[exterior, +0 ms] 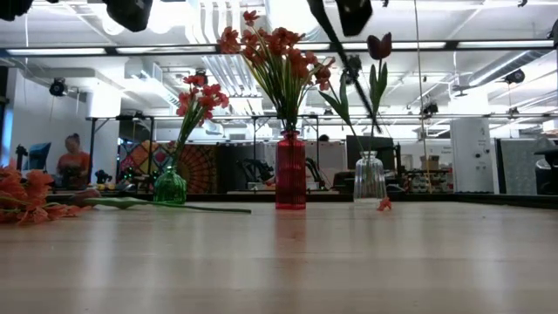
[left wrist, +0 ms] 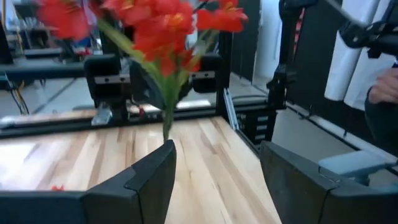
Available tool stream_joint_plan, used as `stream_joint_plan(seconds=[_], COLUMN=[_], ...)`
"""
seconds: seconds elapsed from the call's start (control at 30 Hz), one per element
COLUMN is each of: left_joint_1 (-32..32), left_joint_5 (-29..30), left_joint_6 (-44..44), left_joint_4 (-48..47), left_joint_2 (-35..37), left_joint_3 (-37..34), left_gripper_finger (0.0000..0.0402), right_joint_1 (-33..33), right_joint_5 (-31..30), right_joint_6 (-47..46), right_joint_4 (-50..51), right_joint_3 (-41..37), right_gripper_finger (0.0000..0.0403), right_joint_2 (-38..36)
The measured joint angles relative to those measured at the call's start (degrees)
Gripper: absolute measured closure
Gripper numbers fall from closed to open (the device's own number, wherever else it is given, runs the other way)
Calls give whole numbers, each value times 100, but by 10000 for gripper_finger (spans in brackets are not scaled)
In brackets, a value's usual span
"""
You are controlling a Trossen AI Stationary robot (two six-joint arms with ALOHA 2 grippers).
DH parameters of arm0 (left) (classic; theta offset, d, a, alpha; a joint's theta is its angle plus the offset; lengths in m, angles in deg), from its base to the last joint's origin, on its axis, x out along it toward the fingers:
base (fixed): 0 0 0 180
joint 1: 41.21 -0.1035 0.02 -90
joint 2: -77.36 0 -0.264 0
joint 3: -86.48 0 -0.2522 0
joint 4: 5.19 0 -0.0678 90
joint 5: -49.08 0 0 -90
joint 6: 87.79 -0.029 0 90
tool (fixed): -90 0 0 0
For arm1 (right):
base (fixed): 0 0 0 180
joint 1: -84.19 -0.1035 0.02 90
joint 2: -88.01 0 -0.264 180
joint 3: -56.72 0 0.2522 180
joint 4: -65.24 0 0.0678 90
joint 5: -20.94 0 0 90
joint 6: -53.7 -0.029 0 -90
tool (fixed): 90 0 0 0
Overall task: Sort flowers into vase by color
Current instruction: Put the red flowers into the green vase
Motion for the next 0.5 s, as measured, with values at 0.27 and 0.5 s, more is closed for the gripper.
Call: stream_joint_plan(seconds=[0.27,0.5], left_joint_1=[0,-9], left_joint_5=[0,216], left_joint_6=[-339,-463], left_joint_4=[547,645], left_joint_2=[-39,-425], left_joint_3=[-109,47], left_gripper_finger=[187,187], right_joint_1=[138,173], right_joint_5=[536,605], right_joint_6=[976,1539], right_joint_4=[-850,-1685], right_joint_3=[-78,-82], right_gripper_finger=[369,369], right_joint_2=[198,645])
